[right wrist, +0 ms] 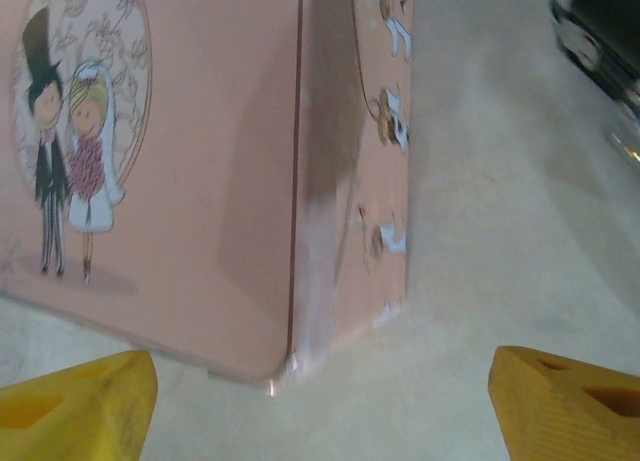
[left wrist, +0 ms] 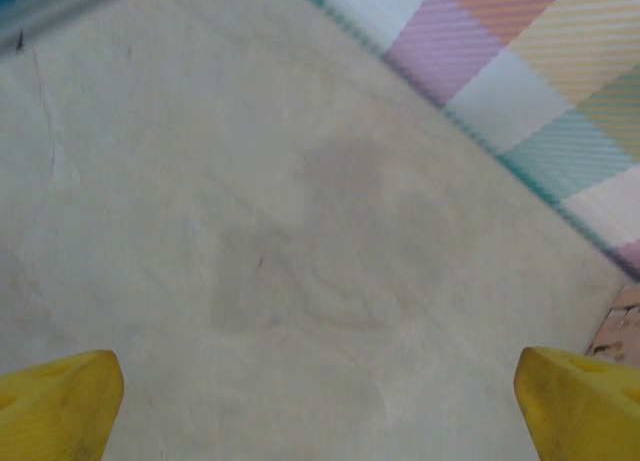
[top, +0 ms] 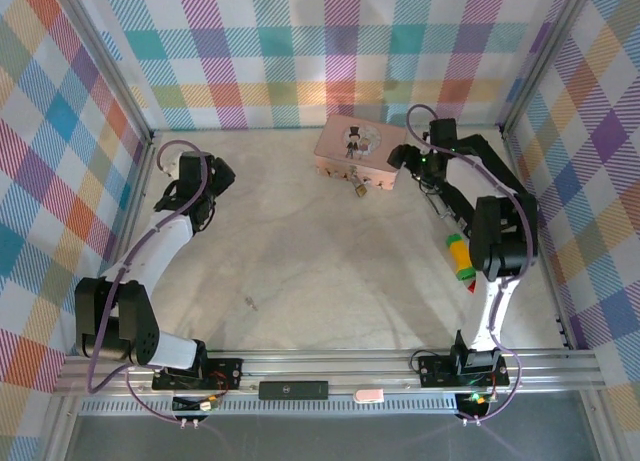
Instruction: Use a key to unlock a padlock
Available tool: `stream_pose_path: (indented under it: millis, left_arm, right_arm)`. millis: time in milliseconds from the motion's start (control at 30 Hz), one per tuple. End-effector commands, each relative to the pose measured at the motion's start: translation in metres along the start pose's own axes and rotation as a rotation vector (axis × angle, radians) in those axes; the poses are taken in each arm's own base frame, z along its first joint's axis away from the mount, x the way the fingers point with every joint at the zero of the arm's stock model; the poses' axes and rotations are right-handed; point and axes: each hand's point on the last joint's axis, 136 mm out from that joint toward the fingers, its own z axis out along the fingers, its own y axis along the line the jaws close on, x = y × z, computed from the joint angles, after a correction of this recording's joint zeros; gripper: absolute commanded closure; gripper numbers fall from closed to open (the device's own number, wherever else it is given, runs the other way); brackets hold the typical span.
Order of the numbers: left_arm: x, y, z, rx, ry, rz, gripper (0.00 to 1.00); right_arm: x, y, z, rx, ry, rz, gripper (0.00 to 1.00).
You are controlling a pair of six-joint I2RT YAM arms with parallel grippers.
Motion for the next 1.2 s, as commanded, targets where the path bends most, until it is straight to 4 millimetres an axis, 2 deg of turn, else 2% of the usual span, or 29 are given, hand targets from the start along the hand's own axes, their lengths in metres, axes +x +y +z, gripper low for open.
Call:
stream_pose_path:
  millis: [0, 67, 167, 300, 433, 600, 800, 1000, 1067, 1167]
  left_arm:
    - [0.020, -0.004, 0.000, -0.004, 0.138, -0.078, 0.00]
    - [0.032, -0.011, 0.002, 0.036, 0.197, -0.089, 0.00]
    - [0.049, -0.031, 0.002, 0.194, 0.253, -0.103, 0.00]
    - [0.072, -0.046, 0.001, 0.326, 0.333, -0.124, 0.07]
    - [0.081, -0.049, -0.001, 0.344, 0.359, -0.097, 0.08]
    - [0.083, -0.047, -0.004, 0.356, 0.348, -0.100, 0.08]
    - [0.093, -0.047, -0.006, 0.374, 0.373, -0.110, 0.08]
    - [0.111, -0.053, -0.016, 0.398, 0.437, -0.054, 0.08]
    - [0.114, -0.054, -0.021, 0.406, 0.439, -0.040, 0.08]
    - [0.122, -0.053, -0.028, 0.402, 0.439, -0.021, 0.08]
  right_arm:
    - [-0.003, -0.001, 0.022, 0.039, 0.052, 0.011, 0.16]
    - [-0.006, 0.005, 0.033, 0.050, 0.070, -0.028, 0.17]
    - [-0.005, 0.013, 0.045, 0.047, 0.081, -0.093, 0.19]
    - [0.005, 0.026, 0.055, 0.027, 0.116, -0.188, 0.25]
    - [0.025, 0.035, 0.060, 0.019, 0.172, -0.286, 0.31]
    - [0.063, 0.043, 0.062, 0.039, 0.252, -0.439, 0.39]
    - [0.101, 0.040, 0.053, 0.004, 0.322, -0.465, 0.46]
    - [0.128, 0.037, 0.029, -0.052, 0.376, -0.524, 0.49]
    - [0.129, 0.038, 0.022, -0.061, 0.378, -0.554, 0.49]
    - [0.118, 0.041, 0.015, -0.032, 0.357, -0.580, 0.46]
